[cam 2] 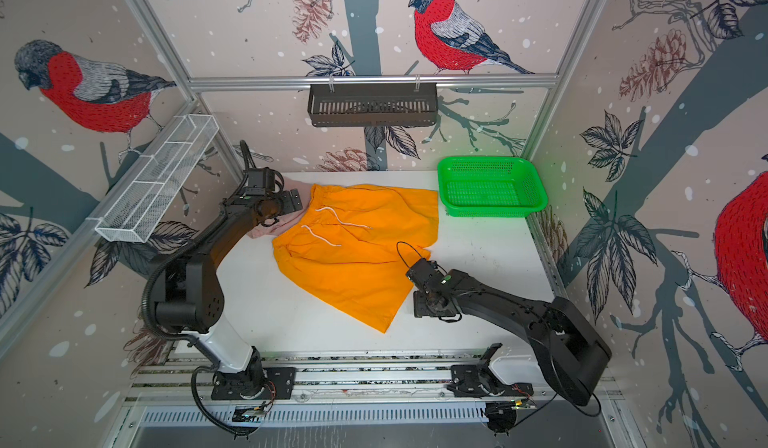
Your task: Fold and stack the shorts
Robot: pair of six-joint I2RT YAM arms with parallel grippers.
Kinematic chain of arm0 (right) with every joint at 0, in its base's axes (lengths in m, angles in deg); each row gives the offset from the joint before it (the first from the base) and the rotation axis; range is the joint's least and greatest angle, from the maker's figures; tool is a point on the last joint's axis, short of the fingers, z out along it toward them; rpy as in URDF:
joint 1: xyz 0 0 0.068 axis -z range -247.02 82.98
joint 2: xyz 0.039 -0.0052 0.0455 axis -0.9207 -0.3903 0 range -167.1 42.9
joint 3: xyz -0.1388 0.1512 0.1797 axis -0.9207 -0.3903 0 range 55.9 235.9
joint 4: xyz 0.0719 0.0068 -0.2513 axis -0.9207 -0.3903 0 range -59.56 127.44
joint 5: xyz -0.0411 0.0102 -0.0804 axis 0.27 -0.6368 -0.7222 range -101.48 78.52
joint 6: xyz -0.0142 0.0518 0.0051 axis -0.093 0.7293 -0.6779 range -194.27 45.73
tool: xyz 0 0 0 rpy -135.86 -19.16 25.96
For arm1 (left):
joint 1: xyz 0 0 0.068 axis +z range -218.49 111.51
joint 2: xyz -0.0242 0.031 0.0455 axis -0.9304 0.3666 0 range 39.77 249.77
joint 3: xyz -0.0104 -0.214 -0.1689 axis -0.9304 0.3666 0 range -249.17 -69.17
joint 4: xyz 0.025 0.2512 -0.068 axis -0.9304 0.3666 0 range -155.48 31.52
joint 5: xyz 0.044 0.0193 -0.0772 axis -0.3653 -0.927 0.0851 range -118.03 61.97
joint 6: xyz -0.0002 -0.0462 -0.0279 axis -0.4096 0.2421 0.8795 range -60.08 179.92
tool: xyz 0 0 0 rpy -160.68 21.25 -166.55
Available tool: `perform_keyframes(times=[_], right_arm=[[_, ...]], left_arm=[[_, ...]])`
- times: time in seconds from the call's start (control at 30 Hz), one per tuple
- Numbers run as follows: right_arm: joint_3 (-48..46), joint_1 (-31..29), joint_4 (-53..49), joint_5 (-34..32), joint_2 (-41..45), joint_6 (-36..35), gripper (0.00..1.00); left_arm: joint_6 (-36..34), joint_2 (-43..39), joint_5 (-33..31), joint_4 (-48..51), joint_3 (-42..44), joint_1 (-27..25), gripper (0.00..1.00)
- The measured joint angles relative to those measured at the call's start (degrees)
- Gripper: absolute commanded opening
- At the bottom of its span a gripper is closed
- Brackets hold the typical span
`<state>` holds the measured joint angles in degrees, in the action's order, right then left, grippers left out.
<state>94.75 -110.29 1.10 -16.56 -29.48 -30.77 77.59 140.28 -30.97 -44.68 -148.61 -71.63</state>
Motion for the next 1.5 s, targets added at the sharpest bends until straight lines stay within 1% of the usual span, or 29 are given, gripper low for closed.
perform_keyframes(times=[0.07, 0.17, 0.27, 0.4, 0.43, 0.5, 0.57, 0.6, 0.7, 0.77, 0.87, 0.97, 1.07, 1.17, 1.23, 1.33, 1.4, 1.5], right_arm=[[2.8, -0.17, -0.13, -1.36, 3.26, -0.7, 0.68], [6.14, -5.95, 5.11, -1.6, 4.42, -4.59, 0.68], [8.7, -11.76, 10.32, -0.98, -0.87, -8.57, 0.68], [12.83, -15.8, 14.38, 0.68, -12.33, -13.57, 0.66], [13.7, -16.48, 15.08, 1.03, -14.47, -14.32, 0.63], [15.06, -17.77, 16.37, 2.43, -18.43, -16.74, 0.47], [15.58, -18.05, 17.29, 4.39, -20.68, -17.4, 0.36], [15.61, -17.99, 17.57, 4.7, -21.64, -18.18, 0.32], [13.99, -17.75, 18.12, 6.16, -23.04, -18.14, 0.29], [11.89, -17.75, 17.97, 7.15, -22.99, -17.97, 0.29], [9.2, -17.0, 20.02, 8.63, -21.49, -16.81, 0.29], [6.8, -15.02, 21.51, 10.32, -20.02, -14.69, 0.29], [5.05, -10.51, 21.55, 12.22, -18.99, -11.67, 0.28], [2.82, -6.54, 20.68, 12.15, -16.35, -8.85, 0.27], [1.68, -3.93, 19.19, 11.74, -13.92, -7.37, 0.27], [0.2, 0.2, 12.39, 9.35, -9.55, -5.6, 0.27], [-0.83, 2.54, 7.87, 7.85, -5.92, -4.33, 0.28], [-1.84, 4.87, 4.17, 7.82, -1.2, -3.15, 0.31]], left_arm=[[-1.64, 3.21, 0.31, 0.15, -3.34, 0.0, 0.98], [-3.04, 6.84, 1.33, 0.48, -8.26, 0.0, 0.98], [-3.06, 7.72, 1.88, 0.96, -10.43, 0.24, 0.98], [-3.04, 7.78, 2.89, 1.86, -11.74, 1.62, 0.98], [-3.04, 7.78, 2.89, 2.12, -11.78, 1.92, 0.98], [-3.15, 7.78, 3.19, 2.4, -11.67, 2.34, 0.98], [-3.82, 7.78, 3.52, 2.14, -11.19, 2.38, 0.98], [-4.13, 7.78, 4.24, 2.03, -10.82, 2.38, 0.98], [-4.55, 8.37, 4.79, 1.53, -10.23, 2.38, 0.98], [-4.83, 9.6, 5.51, 0.83, -10.56, 2.38, 0.98], [-5.66, 12.76, 6.36, 0.94, -13.14, 2.38, 0.98], [-6.12, 15.61, 7.43, 0.92, -16.11, 2.38, 0.98], [-6.73, 18.25, 7.41, 1.16, -18.75, 2.38, 0.98], [-7.1, 20.9, 7.17, 1.84, -21.2, 2.43, 0.98], [-7.13, 22.93, 6.08, 2.8, -23.23, 2.47, 0.98], [-7.21, 26.29, 4.17, 4.31, -27.02, 2.6, 0.94], [-7.61, 28.46, 2.95, 5.49, -29.73, 2.69, 0.89], [-8.22, 31.23, 2.6, 6.19, -33.0, 2.82, 0.82]])
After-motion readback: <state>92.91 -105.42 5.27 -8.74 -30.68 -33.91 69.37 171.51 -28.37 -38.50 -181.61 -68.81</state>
